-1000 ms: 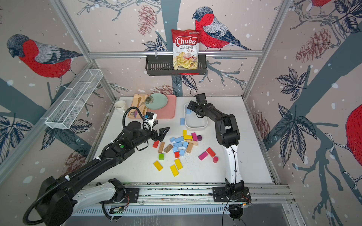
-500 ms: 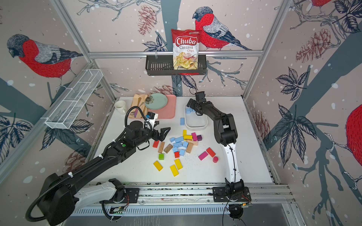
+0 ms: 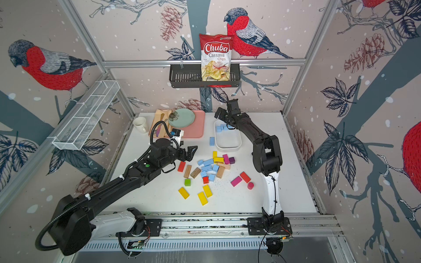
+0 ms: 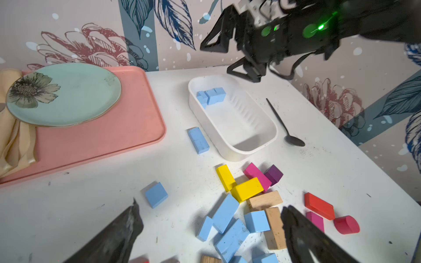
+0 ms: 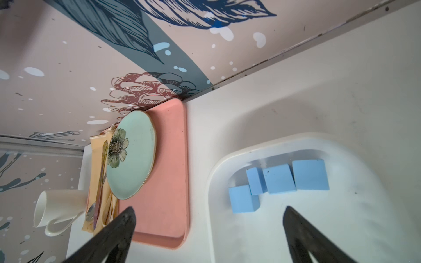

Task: Pick out the blue building blocks
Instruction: Adjust the building block in the storage box, then pick up the building block from the center of the board.

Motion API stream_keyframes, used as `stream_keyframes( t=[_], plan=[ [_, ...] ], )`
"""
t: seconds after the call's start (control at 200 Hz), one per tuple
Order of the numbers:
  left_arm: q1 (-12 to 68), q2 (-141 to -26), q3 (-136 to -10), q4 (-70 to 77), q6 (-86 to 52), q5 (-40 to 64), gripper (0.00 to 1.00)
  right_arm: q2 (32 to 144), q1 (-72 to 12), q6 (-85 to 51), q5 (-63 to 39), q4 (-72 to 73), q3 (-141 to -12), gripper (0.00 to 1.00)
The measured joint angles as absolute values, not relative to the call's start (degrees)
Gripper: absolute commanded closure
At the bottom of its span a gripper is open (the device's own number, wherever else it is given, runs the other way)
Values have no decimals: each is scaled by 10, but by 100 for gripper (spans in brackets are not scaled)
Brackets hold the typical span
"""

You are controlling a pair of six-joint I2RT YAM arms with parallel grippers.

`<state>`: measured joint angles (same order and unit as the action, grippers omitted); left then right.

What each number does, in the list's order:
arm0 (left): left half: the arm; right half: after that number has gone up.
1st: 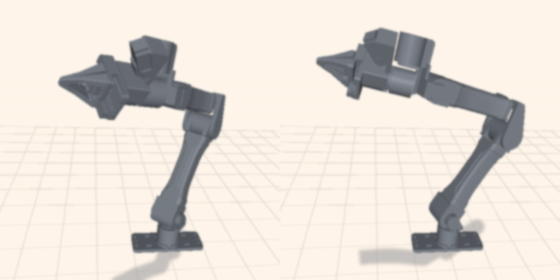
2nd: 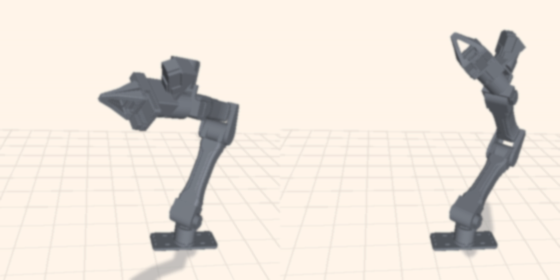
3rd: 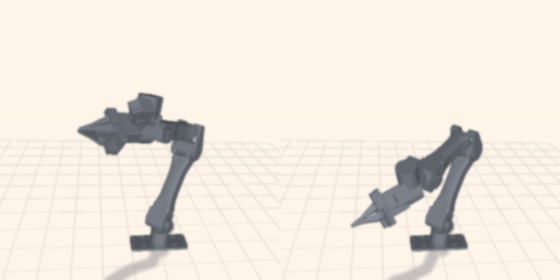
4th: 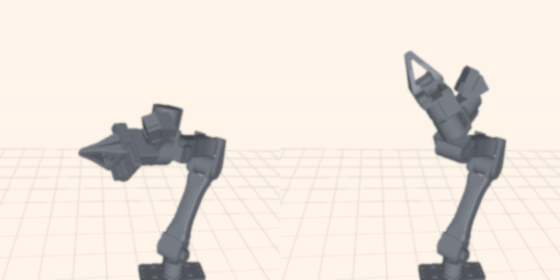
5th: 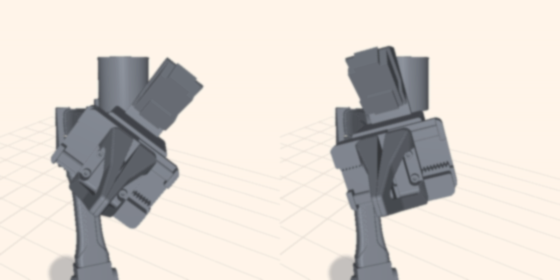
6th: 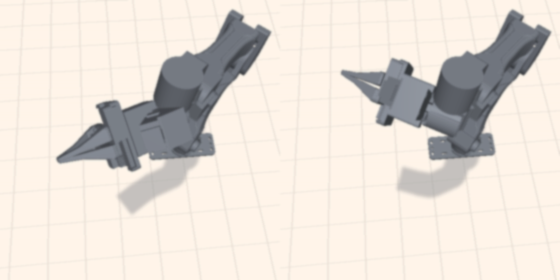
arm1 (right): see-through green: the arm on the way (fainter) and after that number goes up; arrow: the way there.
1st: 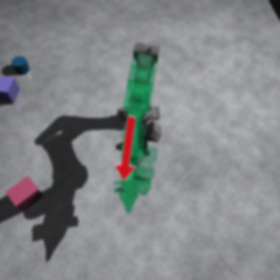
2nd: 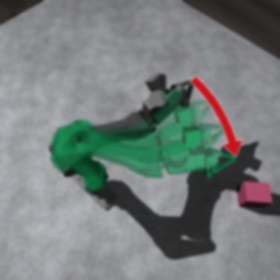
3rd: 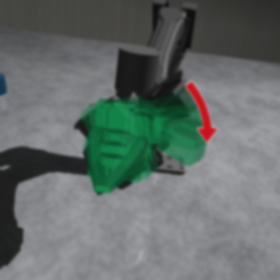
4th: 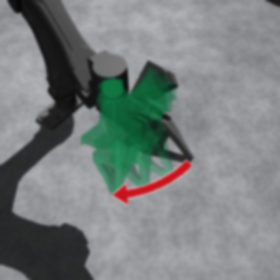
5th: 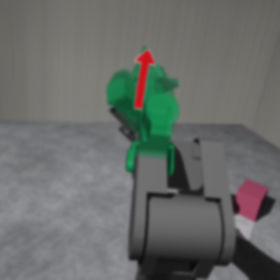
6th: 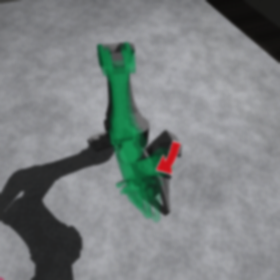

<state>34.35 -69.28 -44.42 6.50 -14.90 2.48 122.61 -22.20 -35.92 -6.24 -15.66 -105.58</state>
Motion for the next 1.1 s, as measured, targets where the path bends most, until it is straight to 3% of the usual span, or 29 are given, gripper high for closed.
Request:
stream_keyframes(
  t=[0.66, 1.101],
  plan=[
    [343, -773, -496, 3, -194, -14, 7, 927, -228, -224, -32, -186, -798, 0],
    [371, -848, -556, -50, -107, 88, 18, 847, -217, -204, -17, -190, -663, 0]
  ],
)
